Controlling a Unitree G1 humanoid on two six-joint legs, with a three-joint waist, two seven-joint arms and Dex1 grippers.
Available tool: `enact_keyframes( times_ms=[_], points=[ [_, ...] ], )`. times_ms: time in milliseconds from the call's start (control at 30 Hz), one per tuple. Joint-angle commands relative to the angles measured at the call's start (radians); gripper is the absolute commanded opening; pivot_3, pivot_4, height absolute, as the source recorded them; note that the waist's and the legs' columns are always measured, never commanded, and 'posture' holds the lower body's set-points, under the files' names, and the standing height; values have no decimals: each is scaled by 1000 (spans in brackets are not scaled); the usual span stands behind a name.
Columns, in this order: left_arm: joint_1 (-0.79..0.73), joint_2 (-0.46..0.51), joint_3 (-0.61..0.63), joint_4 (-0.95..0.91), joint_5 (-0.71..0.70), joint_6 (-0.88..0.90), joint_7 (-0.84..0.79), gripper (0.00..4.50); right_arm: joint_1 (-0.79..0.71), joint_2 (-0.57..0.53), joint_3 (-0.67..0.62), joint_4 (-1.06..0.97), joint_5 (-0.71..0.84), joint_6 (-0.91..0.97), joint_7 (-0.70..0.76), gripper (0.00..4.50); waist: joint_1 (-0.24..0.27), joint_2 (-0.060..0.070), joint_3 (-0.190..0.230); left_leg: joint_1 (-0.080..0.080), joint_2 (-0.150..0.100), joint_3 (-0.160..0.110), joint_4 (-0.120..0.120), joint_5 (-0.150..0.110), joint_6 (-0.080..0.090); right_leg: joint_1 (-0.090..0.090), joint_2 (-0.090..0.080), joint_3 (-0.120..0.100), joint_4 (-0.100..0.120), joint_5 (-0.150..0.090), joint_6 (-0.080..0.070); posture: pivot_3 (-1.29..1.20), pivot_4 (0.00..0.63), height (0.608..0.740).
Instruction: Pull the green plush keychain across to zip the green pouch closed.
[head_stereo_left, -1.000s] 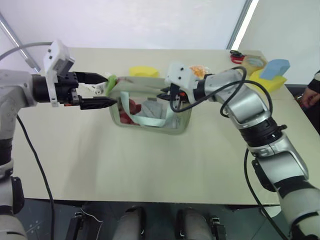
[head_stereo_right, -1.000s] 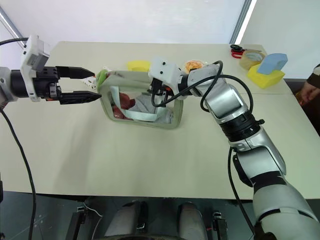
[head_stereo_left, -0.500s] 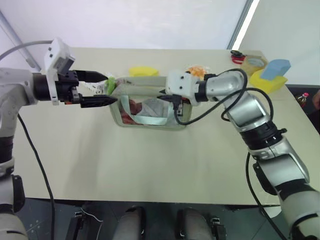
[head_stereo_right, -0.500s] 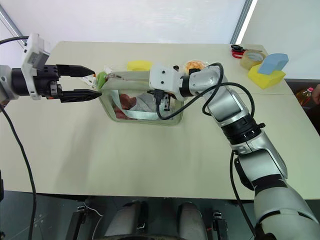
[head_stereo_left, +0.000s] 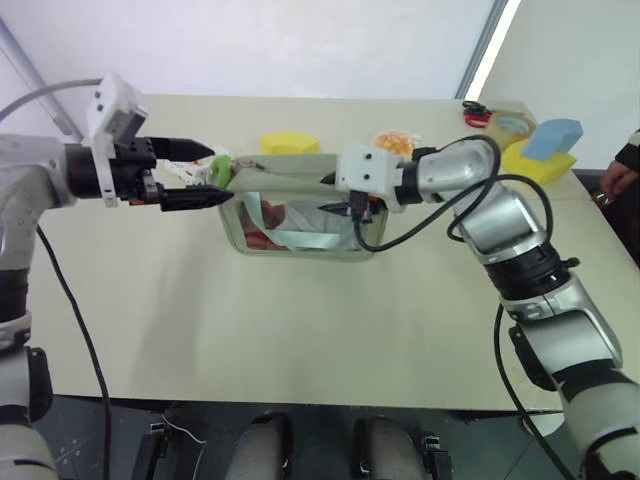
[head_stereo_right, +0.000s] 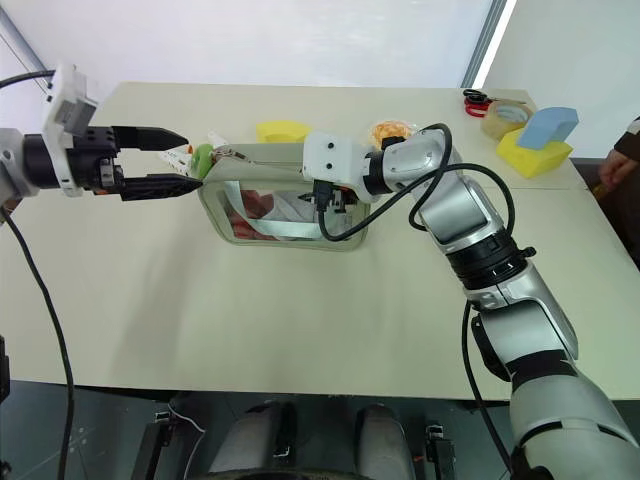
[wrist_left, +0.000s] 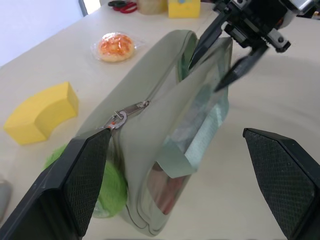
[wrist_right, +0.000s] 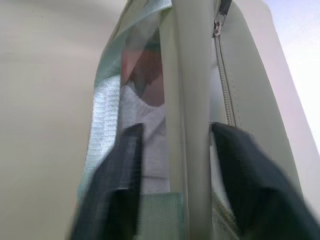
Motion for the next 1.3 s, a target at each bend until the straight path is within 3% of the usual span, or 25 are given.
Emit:
enact_keyframes(
  times_ms=[33,200,400,500,600,833,1067,1167,1300],
  points=[
    [9,37,28,63,34,-43,-9,4500,-1,-84,-110,-112,61,71,40,2528,1,0,0,0,0,0,0,0,0,0,0,0,0,0,0,0,150,740],
    [-6,55,38,164,65,-81,-15,4500,64,-181,-154,-190,91,135,68,2528,1,0,0,0,0,2,0,0,0,0,0,0,0,0,0,0,150,740],
    [-76,15,-13,338,166,-210,-5,4500,125,-138,-122,-152,77,107,26,2528,-1,0,0,0,0,3,0,0,0,0,0,0,0,0,0,0,150,740],
    [-114,-17,-35,385,195,-241,-9,4500,136,-127,-102,-121,64,76,30,1728,2,0,0,0,0,3,0,0,0,0,0,0,0,0,0,0,150,740],
    [-122,-39,-74,441,275,-340,18,4500,145,-131,-92,-116,60,56,41,113,1,0,0,0,0,3,0,0,0,0,0,0,0,0,0,0,150,740],
    [-183,-170,-89,574,365,-469,150,4500,165,-146,-72,-139,52,40,65,42,3,0,0,0,0,3,1,0,0,1,0,0,0,0,0,0,150,740],
    [-219,-210,-85,615,368,-478,125,4500,149,-127,-73,-127,47,36,51,42,-2,0,0,0,0,3,1,0,0,0,0,0,0,0,0,0,150,740],
    [-198,-214,-81,583,347,-456,91,3647,148,-125,-72,-125,46,35,48,0,-1,0,0,0,0,3,1,0,0,1,0,0,0,0,0,0,150,740],
    [-163,-208,-81,538,338,-448,51,1524,136,-116,-75,-114,48,37,42,0,-3,0,0,0,0,3,1,0,0,1,0,0,0,0,0,0,150,740]
  ],
)
